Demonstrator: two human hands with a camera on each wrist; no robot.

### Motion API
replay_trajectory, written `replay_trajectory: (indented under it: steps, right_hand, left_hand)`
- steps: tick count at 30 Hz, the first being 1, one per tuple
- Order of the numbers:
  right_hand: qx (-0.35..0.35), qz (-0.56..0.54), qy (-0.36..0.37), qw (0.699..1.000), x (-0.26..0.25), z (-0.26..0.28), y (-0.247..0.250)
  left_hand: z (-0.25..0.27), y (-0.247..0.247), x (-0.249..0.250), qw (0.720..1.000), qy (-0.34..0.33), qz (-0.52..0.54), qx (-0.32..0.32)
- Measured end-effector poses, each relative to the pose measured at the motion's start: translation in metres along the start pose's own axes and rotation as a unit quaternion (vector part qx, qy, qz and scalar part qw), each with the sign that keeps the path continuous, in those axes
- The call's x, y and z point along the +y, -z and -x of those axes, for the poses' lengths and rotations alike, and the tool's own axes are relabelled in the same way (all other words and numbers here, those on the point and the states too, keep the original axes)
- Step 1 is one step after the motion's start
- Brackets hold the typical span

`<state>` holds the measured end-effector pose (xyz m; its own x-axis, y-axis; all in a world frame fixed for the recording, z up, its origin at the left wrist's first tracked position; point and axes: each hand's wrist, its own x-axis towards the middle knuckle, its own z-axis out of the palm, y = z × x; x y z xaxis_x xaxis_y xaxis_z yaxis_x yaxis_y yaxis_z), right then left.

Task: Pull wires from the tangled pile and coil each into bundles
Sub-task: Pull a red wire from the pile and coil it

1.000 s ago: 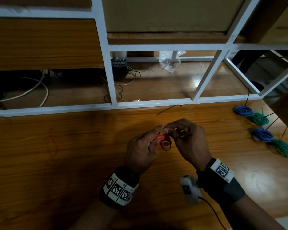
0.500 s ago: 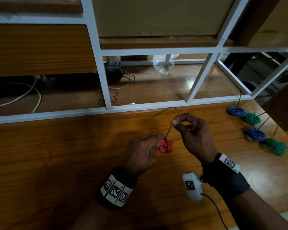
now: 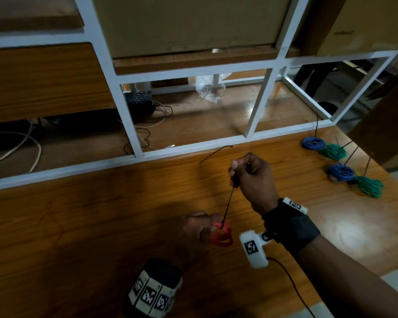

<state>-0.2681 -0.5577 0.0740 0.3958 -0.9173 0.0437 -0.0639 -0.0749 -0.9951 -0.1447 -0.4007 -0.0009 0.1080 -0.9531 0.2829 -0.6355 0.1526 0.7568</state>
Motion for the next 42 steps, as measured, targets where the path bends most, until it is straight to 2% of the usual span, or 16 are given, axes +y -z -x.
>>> replay_trajectory:
  steps: [3,6,10,13,15,19,26,29,31,34,37,42]
  right_hand:
    - [0.008,-0.039,-0.042,0.998,-0.001,-0.009,-0.001]
    - [-0.009,-0.088,-0.07,0.994,-0.008,-0.016,0.001]
    - [-0.036,-0.102,-0.062,0.992,-0.011,-0.013,0.001]
    - [-0.027,-0.108,-0.057,0.992,-0.012,-0.008,0.005]
    - [-0.009,-0.105,-0.043,0.993,-0.015,-0.006,0.01]
    - [0.024,-0.124,-0.016,0.992,-0.025,-0.006,0.022]
    - [0.045,-0.127,-0.011,0.991,-0.034,-0.003,0.03]
    - [0.043,-0.119,-0.014,0.992,-0.033,-0.003,0.03]
    - [0.036,-0.112,-0.007,0.993,-0.035,-0.004,0.032]
    - [-0.004,-0.097,-0.021,0.995,-0.044,-0.006,0.043]
    - [-0.034,-0.075,-0.026,0.996,-0.051,-0.007,0.057]
    - [-0.014,-0.06,-0.04,0.997,-0.045,-0.002,0.075]
  left_hand:
    - [-0.006,0.006,-0.003,0.998,0.049,0.028,-0.006]
    - [-0.014,0.013,0.0,0.994,0.091,0.053,0.026]
    - [-0.026,0.007,0.005,0.983,0.159,0.042,0.078]
    - [-0.029,-0.002,0.012,0.978,0.178,0.056,0.094]
    - [-0.029,-0.005,0.018,0.976,0.175,0.092,0.094]
    - [-0.03,0.002,0.035,0.979,0.116,0.148,0.083]
    - [-0.032,0.017,0.048,0.993,0.038,0.107,0.036]
    - [-0.031,0.017,0.047,0.991,0.061,0.117,0.026]
    - [-0.032,0.016,0.047,0.982,0.101,0.158,0.037]
    - [-0.038,0.014,0.049,0.967,0.144,0.204,0.042]
    - [-0.046,0.003,0.056,0.958,0.154,0.24,0.013]
    - [-0.051,-0.01,0.062,0.962,0.137,0.236,-0.031]
